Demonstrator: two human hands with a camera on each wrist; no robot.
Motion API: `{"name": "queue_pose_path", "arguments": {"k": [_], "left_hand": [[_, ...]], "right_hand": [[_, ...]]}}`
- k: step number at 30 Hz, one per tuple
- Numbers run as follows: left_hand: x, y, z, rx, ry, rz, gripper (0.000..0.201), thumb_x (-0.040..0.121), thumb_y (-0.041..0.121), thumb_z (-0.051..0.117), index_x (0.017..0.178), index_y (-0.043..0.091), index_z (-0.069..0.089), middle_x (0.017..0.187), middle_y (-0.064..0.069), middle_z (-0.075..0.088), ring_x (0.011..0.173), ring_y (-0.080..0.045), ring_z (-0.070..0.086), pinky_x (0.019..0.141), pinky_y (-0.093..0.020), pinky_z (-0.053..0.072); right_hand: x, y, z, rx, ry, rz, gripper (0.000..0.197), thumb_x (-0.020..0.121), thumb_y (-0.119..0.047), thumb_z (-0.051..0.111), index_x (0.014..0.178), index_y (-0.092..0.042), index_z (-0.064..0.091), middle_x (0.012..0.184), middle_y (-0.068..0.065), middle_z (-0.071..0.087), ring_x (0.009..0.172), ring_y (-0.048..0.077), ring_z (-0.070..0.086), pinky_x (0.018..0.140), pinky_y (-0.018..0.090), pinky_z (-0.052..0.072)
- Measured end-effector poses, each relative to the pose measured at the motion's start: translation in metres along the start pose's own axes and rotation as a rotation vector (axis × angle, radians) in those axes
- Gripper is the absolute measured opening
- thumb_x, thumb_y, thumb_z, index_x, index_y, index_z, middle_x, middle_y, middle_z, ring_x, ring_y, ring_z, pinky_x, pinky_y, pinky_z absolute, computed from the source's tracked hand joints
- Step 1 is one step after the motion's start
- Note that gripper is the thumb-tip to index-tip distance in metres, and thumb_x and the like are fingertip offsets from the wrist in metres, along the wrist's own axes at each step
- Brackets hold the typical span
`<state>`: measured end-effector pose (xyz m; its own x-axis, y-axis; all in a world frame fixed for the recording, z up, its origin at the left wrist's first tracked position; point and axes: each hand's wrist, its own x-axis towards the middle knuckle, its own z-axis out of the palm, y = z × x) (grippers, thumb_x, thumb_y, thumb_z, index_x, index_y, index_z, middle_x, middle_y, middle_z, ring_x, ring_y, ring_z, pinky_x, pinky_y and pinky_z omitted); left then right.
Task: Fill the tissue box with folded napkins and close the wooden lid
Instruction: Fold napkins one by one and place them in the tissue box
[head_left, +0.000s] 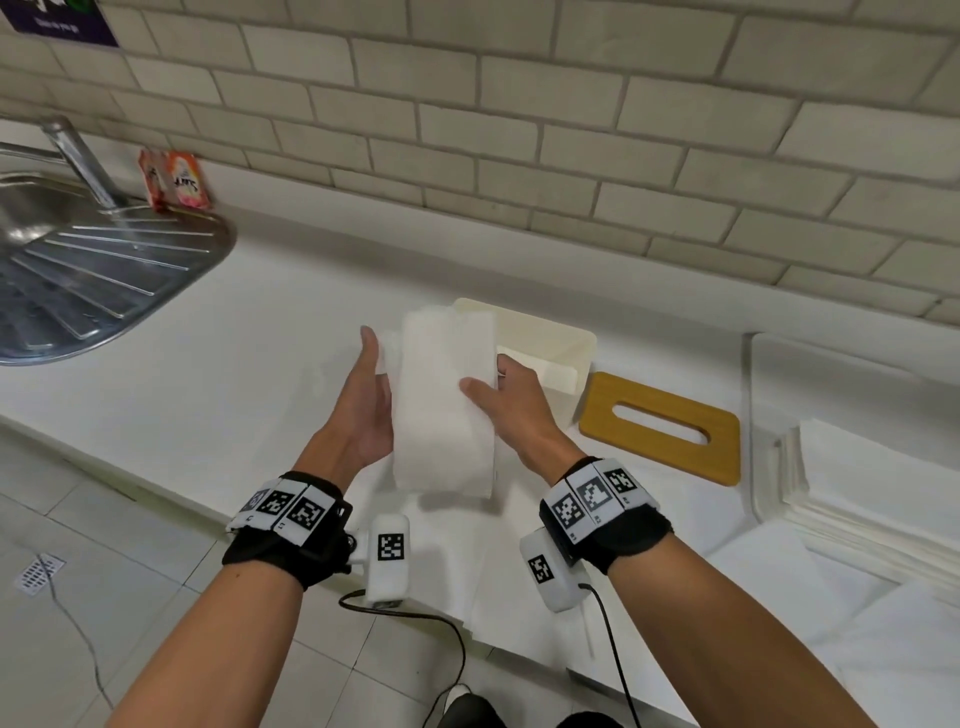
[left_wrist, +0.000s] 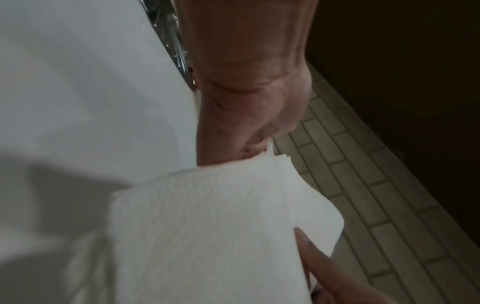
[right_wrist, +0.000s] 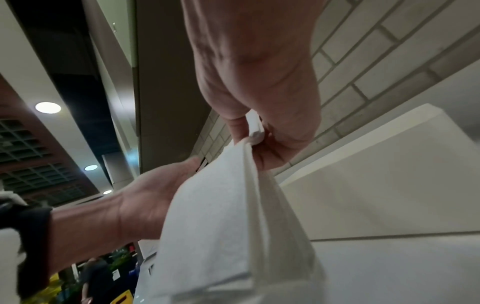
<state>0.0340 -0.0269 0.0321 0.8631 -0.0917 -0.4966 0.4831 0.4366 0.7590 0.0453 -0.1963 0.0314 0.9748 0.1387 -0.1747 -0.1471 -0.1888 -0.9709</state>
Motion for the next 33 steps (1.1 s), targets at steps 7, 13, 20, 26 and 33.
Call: {"name": "queue_pose_path", "arguments": {"k": [7, 13, 20, 26, 33], "left_hand": [[-0.002, -0.009, 0.008, 0.227, -0.08, 0.136, 0.04, 0.087, 0.011, 0.066, 0.126, 0.003, 0.06, 0.127, -0.021, 0.063, 0.112, -0.037, 0.064, 0.099, -0.049, 0.049], [-0.004, -0.009, 0.011, 0.324, -0.113, 0.285, 0.038, 0.082, 0.003, 0.069, 0.12, 0.001, 0.063, 0.117, -0.02, 0.068, 0.107, -0.035, 0.066, 0.091, -0.046, 0.054], [-0.001, -0.026, 0.009, 0.355, -0.025, 0.39, 0.027, 0.079, 0.001, 0.072, 0.105, 0.001, 0.07, 0.098, -0.011, 0.075, 0.093, -0.023, 0.072, 0.077, -0.031, 0.056], [0.007, -0.033, 0.008, 0.342, 0.001, 0.433, 0.025, 0.077, -0.003, 0.073, 0.099, 0.008, 0.07, 0.089, -0.002, 0.077, 0.085, -0.015, 0.073, 0.07, -0.024, 0.056], [0.012, -0.05, 0.0, 0.316, 0.064, 0.448, 0.043, 0.072, -0.003, 0.077, 0.112, 0.006, 0.064, 0.101, -0.009, 0.074, 0.095, -0.024, 0.071, 0.077, -0.033, 0.057]], "right_hand": [[-0.004, 0.009, 0.0, 0.025, -0.011, -0.021, 0.061, 0.083, -0.037, 0.072, 0.132, -0.019, 0.04, 0.121, -0.003, 0.055, 0.104, 0.009, 0.058, 0.085, 0.029, 0.053], [-0.004, 0.021, -0.012, 0.153, -0.214, 0.024, 0.039, 0.085, -0.017, 0.072, 0.122, -0.011, 0.061, 0.117, 0.008, 0.07, 0.107, 0.024, 0.068, 0.096, 0.041, 0.054], [-0.005, 0.027, -0.008, 0.122, -0.106, -0.118, 0.022, 0.093, -0.016, 0.062, 0.114, -0.013, 0.065, 0.107, 0.005, 0.071, 0.101, 0.02, 0.068, 0.094, 0.038, 0.055], [-0.002, 0.036, -0.006, 0.131, -0.121, -0.176, 0.037, 0.093, -0.018, 0.063, 0.129, -0.014, 0.053, 0.118, -0.001, 0.067, 0.108, 0.009, 0.065, 0.09, 0.027, 0.054], [-0.001, 0.044, -0.003, 0.117, -0.098, -0.202, 0.029, 0.093, -0.009, 0.059, 0.112, -0.032, 0.056, 0.114, 0.0, 0.065, 0.11, 0.021, 0.062, 0.093, 0.036, 0.054]]}}
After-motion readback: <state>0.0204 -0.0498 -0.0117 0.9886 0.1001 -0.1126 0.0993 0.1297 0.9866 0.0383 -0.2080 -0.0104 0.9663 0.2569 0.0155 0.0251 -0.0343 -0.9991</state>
